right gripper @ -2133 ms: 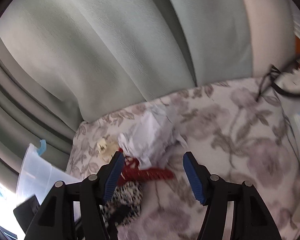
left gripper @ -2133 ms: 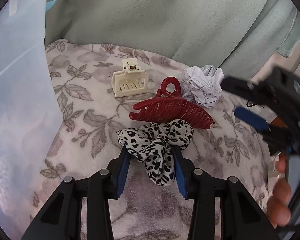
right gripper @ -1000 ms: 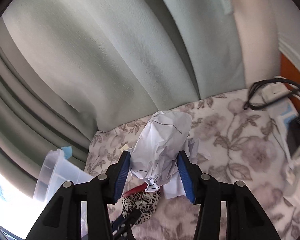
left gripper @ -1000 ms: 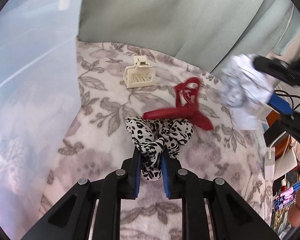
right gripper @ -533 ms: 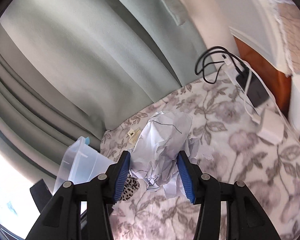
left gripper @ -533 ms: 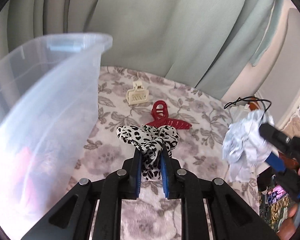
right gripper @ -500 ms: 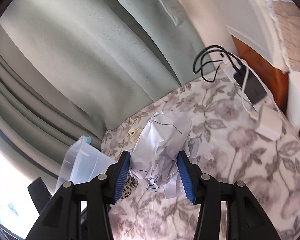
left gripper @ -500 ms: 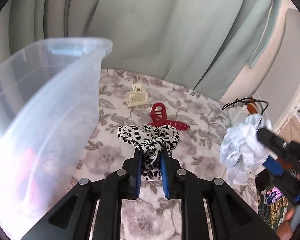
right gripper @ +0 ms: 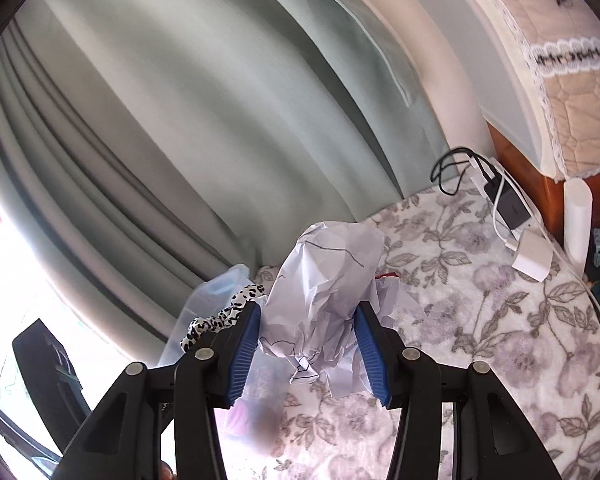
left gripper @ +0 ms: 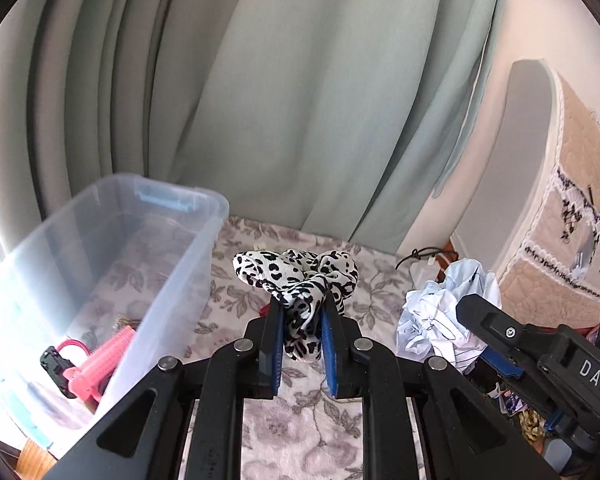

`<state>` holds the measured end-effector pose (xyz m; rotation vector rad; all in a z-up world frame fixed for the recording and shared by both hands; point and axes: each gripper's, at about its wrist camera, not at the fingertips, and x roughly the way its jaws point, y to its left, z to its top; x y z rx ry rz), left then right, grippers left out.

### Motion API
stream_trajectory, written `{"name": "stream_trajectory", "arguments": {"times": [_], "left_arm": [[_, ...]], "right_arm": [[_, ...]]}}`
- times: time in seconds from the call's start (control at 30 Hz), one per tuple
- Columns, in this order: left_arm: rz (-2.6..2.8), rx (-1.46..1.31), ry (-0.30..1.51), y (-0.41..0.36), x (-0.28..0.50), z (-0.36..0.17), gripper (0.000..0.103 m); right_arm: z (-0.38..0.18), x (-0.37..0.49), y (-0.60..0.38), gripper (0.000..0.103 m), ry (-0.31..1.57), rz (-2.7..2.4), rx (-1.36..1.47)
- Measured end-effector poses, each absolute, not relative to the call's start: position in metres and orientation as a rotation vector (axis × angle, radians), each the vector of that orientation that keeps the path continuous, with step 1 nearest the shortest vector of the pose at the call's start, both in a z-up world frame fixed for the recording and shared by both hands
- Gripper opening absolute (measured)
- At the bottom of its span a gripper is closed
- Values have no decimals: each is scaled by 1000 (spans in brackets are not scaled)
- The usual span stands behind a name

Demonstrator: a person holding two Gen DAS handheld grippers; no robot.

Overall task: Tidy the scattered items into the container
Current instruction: 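Carry the scrunchie and tissue over the clear plastic box with both tools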

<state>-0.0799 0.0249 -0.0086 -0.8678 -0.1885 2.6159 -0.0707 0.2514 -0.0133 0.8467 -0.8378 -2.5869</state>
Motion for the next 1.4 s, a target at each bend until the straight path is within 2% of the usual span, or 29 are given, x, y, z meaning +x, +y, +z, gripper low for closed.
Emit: {"name": "stream_trajectory", "arguments": {"times": [0.53,1.4], "left_arm": [[2667,-731,-263,-11,-51,29,17],[2708,-820,-464,-77,-70,5,17]], "right_arm": [[28,-36,230,52,-747,-2606,709],[14,-52,149,52,-534,-2549,839]]}}
